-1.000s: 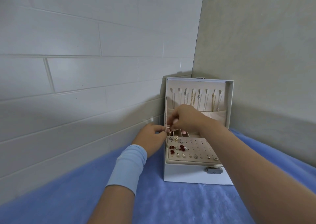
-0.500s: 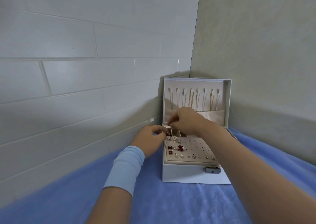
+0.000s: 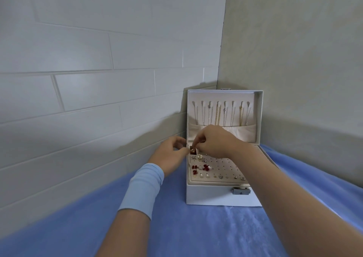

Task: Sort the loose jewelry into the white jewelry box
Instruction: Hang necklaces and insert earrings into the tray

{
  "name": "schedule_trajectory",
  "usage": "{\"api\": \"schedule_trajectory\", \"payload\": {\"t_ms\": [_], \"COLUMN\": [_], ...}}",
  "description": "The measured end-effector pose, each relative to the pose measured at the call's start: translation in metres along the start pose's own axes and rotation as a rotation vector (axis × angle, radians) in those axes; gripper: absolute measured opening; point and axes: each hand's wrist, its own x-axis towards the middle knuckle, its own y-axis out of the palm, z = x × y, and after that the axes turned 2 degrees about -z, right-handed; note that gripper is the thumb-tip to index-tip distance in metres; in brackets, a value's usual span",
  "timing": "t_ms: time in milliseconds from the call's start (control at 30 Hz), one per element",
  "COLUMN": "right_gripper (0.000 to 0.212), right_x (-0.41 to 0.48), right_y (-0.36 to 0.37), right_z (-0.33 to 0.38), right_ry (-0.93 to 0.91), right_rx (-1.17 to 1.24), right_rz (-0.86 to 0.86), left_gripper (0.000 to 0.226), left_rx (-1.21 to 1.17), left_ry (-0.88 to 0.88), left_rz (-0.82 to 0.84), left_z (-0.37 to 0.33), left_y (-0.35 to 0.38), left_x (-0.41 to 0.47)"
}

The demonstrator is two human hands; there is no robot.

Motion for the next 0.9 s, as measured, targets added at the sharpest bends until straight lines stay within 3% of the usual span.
{"api": "schedule_trajectory", "payload": {"t_ms": [133,233,367,567,733,900], "right_gripper": [0.017,0.014,0.01,0.013,0.015,0.025], "right_x": [-0.023,-0.051,-0.099,-0.158,-0.189,-0.203], "right_y": [-0.013,-0.021,-0.021,-0.004,0.007,0.019], "right_z": [0.013,0.027,0.046,0.067,0.077,0.082], "right_ry": [-0.023,-0.062,-0.084,-0.084,-0.069,-0.044], "right_rx": [0.068,0.104,0.12,0.055,0.069,0.102], "right_rz": [-0.05,-0.034,0.146,0.443,0.498,0.513], "left_gripper": [0.015,0.006,0.007,0.006,0.025,0.018], "left_rx": [0.091,0.182,0.408,0.494,0.533,0.556], "left_ry": [0.003,0.003,0.004,-0.144,-0.18,-0.151], "left_rz": [-0.057,0.0,0.199,0.49,0.617,0.588], "left_z": [-0.012,-0.024,-0.038,-0.039,-0.035,-0.028], "left_y": [-0.012,-0.019,-0.027,-0.044,-0.05,-0.047], "left_x": [-0.019,-0.044,-0.088,-0.157,-0.198,-0.207]}}
